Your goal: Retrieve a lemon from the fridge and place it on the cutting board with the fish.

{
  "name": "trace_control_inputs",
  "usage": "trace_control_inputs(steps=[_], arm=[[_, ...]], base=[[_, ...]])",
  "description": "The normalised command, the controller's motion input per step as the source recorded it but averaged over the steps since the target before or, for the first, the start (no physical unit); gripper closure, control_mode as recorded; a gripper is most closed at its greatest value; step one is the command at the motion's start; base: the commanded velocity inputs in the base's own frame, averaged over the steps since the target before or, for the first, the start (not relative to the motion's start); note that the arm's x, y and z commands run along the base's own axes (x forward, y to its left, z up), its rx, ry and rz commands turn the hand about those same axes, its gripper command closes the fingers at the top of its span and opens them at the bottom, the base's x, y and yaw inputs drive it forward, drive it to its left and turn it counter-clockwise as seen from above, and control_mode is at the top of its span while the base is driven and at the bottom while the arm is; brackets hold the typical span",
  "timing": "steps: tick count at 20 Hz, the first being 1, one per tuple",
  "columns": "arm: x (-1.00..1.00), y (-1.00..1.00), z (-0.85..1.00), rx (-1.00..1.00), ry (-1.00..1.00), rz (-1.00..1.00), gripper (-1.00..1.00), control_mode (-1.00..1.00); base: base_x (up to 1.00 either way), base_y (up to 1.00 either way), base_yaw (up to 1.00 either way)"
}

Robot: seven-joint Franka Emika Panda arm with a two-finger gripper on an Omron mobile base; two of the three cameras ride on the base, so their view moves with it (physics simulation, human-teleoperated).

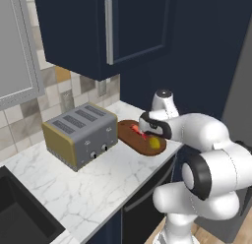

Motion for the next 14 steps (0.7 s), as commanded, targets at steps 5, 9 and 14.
trace_control_inputs(steps=[5,9,14], arm=[[-0.62,-0.06,0.19,0.00,0.11,-0.04,-1.00,-1.00],[-0.68,0.00,0.24,0.00,0.04,-0.06,-1.00,-1.00],[-0.85,0.01,0.24,0.00,0.00,-0.01,-1.00,-1.00]], base=[[0.00,0.00,0.00],[0.00,0.00,0.00],[0.00,0.00,0.00]])
